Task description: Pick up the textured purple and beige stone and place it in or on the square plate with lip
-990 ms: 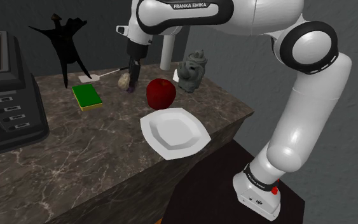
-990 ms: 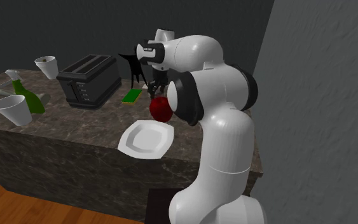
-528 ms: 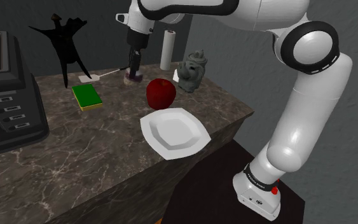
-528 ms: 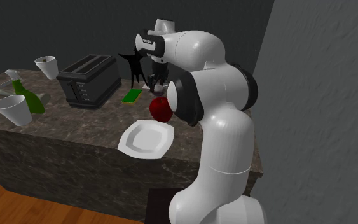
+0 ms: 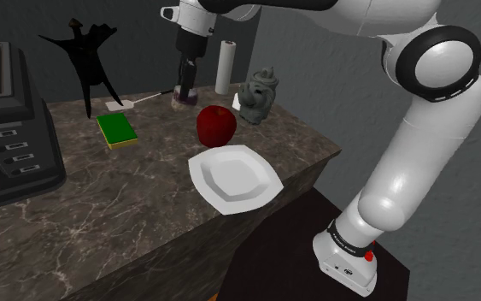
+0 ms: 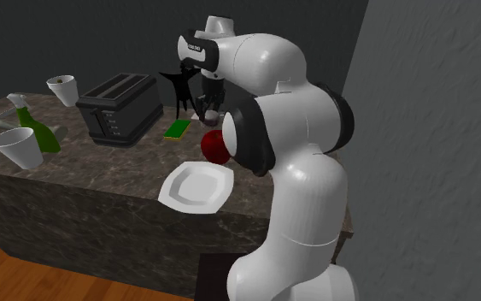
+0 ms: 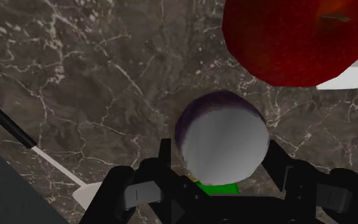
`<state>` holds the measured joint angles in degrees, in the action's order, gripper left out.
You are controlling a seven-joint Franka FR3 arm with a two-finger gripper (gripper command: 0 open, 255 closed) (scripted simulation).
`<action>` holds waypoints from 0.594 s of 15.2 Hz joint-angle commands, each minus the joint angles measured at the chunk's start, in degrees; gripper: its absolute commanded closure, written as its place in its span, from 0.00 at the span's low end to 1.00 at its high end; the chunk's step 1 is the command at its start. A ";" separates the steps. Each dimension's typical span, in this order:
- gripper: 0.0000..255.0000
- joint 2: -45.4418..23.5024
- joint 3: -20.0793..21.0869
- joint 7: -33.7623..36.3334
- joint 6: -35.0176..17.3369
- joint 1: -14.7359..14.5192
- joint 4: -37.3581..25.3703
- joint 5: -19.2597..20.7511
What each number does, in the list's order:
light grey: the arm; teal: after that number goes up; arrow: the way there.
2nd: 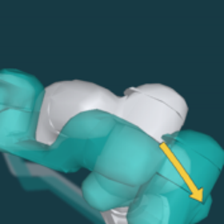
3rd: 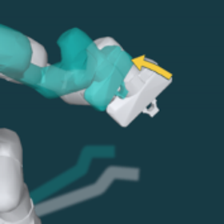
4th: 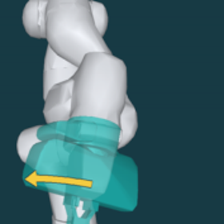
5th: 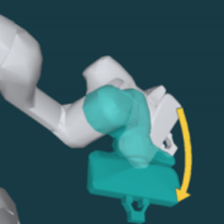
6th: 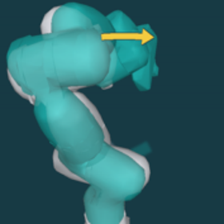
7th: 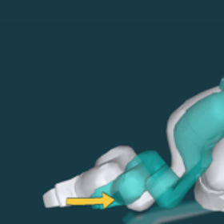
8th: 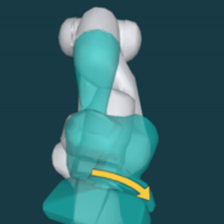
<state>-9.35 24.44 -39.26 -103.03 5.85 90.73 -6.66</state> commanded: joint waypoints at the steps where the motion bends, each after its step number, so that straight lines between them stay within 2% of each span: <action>1: 1.00 5.08 0.18 -0.79 -1.41 0.67 6.11 -2.19; 5: 1.00 15.01 0.04 -2.36 -2.61 0.93 16.62 -6.55; 9: 1.00 24.59 -0.64 -3.56 -2.43 -0.01 25.56 -10.45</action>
<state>12.66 24.28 -41.96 -107.80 5.93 113.09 -16.01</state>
